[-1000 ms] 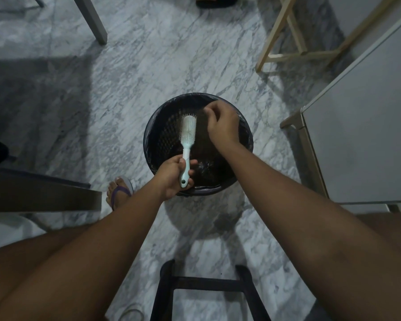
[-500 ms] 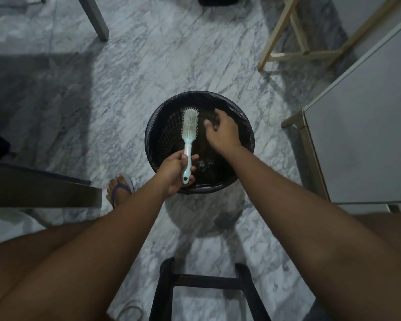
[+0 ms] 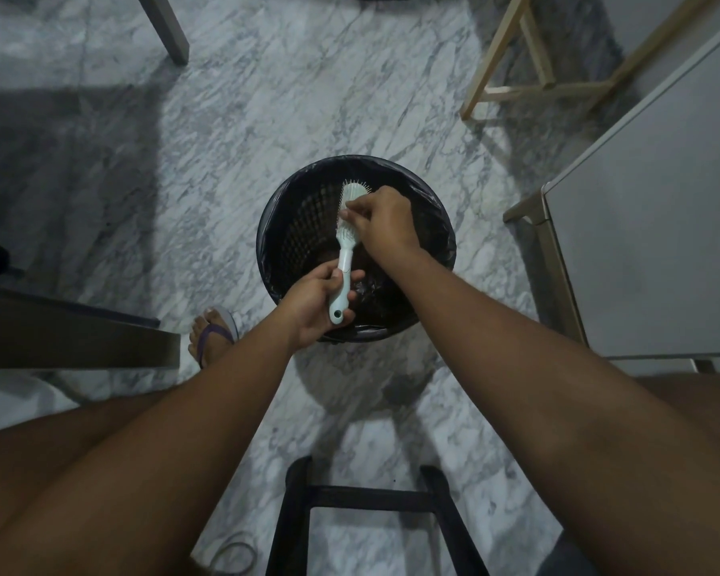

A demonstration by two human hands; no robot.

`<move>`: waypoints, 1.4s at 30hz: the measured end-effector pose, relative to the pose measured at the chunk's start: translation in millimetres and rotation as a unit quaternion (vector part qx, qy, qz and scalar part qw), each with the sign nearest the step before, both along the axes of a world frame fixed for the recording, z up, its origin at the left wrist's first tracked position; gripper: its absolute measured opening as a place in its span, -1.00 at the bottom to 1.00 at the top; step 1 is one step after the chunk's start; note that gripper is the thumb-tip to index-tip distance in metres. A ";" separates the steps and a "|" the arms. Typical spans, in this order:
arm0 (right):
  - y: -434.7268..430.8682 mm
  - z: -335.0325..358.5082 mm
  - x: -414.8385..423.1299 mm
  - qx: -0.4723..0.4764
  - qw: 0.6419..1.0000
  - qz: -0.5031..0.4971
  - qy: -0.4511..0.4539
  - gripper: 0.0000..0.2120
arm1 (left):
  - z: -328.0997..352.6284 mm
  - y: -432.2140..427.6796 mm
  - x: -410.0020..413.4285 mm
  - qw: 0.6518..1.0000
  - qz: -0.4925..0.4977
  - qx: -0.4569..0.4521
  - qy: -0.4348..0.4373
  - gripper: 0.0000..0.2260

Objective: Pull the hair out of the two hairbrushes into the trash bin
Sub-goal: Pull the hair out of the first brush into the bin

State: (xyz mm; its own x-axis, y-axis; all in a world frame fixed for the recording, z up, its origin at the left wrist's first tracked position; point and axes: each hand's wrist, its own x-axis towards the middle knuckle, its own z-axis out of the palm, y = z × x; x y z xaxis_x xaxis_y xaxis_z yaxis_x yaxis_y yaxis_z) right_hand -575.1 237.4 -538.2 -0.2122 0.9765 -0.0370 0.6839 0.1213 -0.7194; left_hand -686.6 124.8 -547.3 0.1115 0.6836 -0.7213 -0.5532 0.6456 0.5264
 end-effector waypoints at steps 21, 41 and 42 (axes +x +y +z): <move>13.7 25.3 7.9 0.148 0.952 -0.154 0.219 -0.81 | -4.6 11.2 4.9 0.990 0.032 -0.103 0.088 -0.69; 0.3 -2.5 14.9 -0.248 0.958 -0.047 0.136 -0.22 | -2.8 0.8 -4.7 1.000 0.013 -0.008 0.014 -0.72; -0.3 -2.3 12.5 -0.259 0.948 -0.047 0.177 -0.31 | -2.0 0.4 -4.1 1.000 0.004 -0.005 0.007 -0.72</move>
State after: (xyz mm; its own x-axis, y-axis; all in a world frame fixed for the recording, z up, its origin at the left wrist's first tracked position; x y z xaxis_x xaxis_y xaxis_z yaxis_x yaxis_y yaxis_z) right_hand -562.7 237.1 -540.6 -0.2134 0.8624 -0.4590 0.3784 -0.3602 -0.8527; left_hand -690.8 125.3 -549.3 0.0961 0.6776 -0.7291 -0.5518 0.6459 0.5275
